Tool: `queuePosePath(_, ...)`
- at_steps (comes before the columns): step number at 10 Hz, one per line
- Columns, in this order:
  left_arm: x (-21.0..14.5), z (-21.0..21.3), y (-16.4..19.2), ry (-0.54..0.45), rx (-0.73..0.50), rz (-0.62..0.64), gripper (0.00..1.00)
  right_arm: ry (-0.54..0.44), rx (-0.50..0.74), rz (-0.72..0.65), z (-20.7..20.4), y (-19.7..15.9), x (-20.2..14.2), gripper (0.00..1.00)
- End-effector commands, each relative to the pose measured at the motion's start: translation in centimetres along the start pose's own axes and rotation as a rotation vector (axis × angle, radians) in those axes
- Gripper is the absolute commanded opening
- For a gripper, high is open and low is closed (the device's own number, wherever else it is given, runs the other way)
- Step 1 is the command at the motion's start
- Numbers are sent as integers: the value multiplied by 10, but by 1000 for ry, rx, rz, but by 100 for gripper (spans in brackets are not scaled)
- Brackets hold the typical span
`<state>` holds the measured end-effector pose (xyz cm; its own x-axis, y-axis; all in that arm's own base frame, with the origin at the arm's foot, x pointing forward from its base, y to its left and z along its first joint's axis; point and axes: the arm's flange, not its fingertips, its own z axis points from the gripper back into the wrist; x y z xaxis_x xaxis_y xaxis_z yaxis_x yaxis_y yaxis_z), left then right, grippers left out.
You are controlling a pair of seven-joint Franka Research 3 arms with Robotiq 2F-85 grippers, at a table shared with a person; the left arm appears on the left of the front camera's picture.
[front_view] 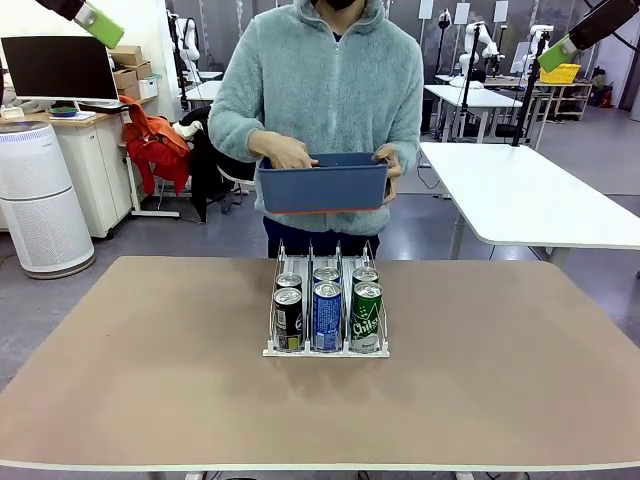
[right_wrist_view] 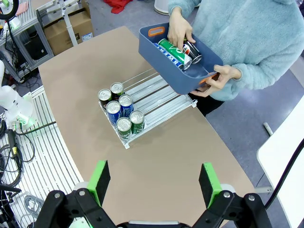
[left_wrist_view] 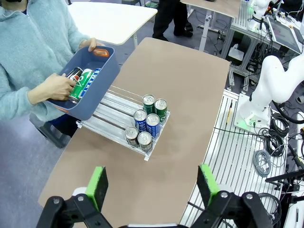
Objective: Fill the beverage cans into the dispenser.
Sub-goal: Pick up the Pepsi coke handed by the human.
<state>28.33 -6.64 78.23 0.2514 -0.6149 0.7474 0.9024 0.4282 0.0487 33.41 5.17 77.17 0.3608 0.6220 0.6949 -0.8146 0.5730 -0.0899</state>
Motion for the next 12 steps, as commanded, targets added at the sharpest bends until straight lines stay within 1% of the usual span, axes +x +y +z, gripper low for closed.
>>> queuePosePath(1,0,1,0,-3,2,3,100,-5,-7,-1,-1,-1,0,100)
queuePosePath(12,0,1,0,-3,2,3,100,-5,-7,-1,-1,-1,0,100)
